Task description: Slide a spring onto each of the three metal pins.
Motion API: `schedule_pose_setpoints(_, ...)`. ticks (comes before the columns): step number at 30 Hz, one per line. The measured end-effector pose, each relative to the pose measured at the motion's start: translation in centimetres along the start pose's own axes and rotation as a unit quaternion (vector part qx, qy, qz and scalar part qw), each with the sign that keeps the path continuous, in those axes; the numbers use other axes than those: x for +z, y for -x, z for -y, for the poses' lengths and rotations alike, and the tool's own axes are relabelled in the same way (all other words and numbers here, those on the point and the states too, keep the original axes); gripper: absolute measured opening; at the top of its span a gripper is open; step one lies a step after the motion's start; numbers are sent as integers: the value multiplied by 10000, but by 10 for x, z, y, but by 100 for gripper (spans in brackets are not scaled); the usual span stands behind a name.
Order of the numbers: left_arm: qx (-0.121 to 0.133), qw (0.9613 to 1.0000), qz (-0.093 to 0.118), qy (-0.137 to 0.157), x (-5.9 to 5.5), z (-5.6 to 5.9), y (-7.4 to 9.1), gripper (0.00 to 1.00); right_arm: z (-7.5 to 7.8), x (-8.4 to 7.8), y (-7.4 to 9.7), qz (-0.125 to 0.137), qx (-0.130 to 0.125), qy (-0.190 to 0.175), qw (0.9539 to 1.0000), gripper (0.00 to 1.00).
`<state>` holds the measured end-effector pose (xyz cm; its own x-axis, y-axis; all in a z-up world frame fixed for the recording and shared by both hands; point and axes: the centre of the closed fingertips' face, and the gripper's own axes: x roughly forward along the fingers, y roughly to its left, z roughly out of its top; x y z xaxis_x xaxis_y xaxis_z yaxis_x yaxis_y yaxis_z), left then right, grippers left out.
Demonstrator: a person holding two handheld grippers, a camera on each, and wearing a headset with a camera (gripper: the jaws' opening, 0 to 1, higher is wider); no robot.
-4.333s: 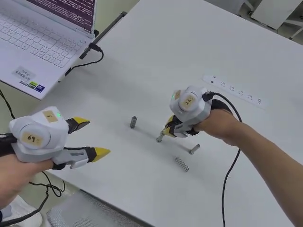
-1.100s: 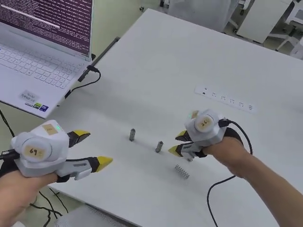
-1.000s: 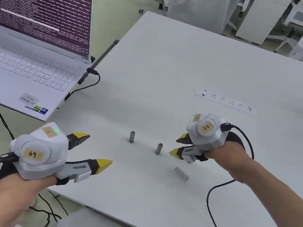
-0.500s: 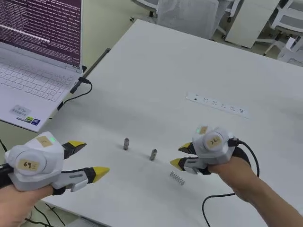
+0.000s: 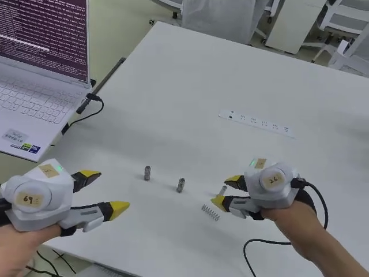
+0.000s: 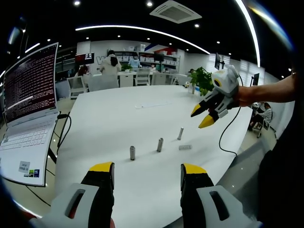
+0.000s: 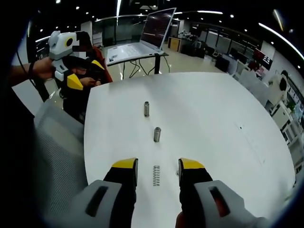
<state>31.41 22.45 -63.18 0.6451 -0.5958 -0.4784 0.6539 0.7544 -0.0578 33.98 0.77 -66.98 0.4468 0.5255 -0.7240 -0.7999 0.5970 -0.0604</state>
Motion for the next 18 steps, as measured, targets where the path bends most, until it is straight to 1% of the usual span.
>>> schedule_pose_setpoints(5, -16, 10000, 5, -2, 0, 0, -1, 52, 5, -1, 8, 141, -123, -174, 9997, 34)
schedule_pose_setpoints(8, -45, 10000, 13, 6, 1, 0, -2, 52, 4, -2, 14, 273, -133, -324, 9990, 35)
schedule_pose_setpoints(13, -59, 10000, 12, 21, 2, 1, -3, 52, 3, -7, 21, 335, -164, -379, 9986, 38)
schedule_pose_setpoints(18, -88, 9999, 50, 44, 6, 2, -6, 52, 7, -10, 32, 493, -283, -634, 9964, 39)
